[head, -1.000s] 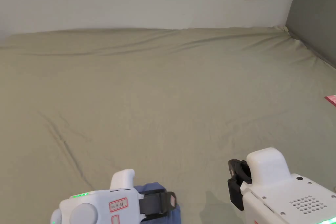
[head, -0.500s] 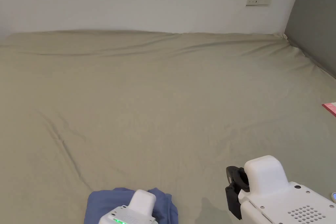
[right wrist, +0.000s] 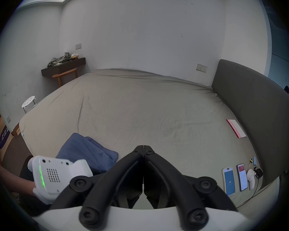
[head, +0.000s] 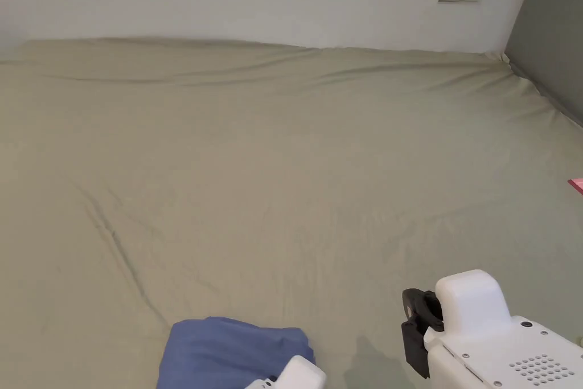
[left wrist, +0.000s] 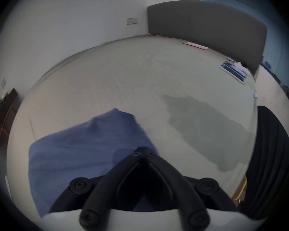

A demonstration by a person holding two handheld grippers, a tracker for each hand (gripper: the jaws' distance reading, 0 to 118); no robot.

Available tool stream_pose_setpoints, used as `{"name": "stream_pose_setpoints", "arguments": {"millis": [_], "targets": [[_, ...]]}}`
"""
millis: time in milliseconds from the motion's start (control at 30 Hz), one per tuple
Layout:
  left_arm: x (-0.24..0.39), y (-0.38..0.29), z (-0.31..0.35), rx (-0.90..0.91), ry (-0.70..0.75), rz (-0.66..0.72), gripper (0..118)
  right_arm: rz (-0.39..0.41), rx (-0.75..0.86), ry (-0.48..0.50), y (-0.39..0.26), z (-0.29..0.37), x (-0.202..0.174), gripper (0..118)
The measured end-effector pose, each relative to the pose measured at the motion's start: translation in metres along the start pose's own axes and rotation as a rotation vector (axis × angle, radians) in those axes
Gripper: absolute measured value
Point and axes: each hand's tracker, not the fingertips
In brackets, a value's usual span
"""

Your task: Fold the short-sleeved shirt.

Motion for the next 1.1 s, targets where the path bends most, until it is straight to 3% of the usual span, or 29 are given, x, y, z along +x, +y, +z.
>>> {"name": "stream_pose_setpoints", "arguments": {"millis": [133, 233, 333, 500, 667, 933, 1000, 1067, 1100], "targets": [[0.009, -0.006, 0.021, 0.046, -0.256, 0.053, 0, 0.026, 0.004, 0.008, 0.008, -0.003, -0.007, 2], [0.000, -0.008, 0.043, 0.084, -0.299, 0.133, 0, 0.034, 0.019, 0.018, 0.015, -0.008, -0.013, 2], [-0.038, -0.011, 0.070, 0.158, -0.257, 0.237, 0, 0.041, 0.032, 0.053, 0.022, -0.018, -0.022, 2], [-0.119, -0.024, 0.110, 0.250, -0.012, 0.372, 0, 0.072, 0.047, 0.140, 0.019, -0.046, -0.051, 2], [-0.186, -0.048, 0.127, 0.255, 0.139, 0.497, 0, 0.161, -0.087, 0.235, -0.010, -0.091, -0.092, 2], [-0.214, -0.070, 0.117, 0.146, 0.070, 0.550, 0, 0.248, -0.467, 0.297, -0.073, -0.160, -0.125, 2], [-0.217, -0.073, 0.110, 0.123, -0.007, 0.586, 10, 0.220, -0.480, 0.302, -0.082, -0.168, -0.125, 2], [-0.222, -0.079, 0.103, 0.094, -0.105, 0.669, 40, 0.188, -0.466, 0.309, -0.078, -0.168, -0.122, 2], [-0.225, -0.080, 0.099, 0.078, -0.135, 0.699, 40, 0.187, -0.478, 0.314, -0.076, -0.169, -0.121, 2]]}}
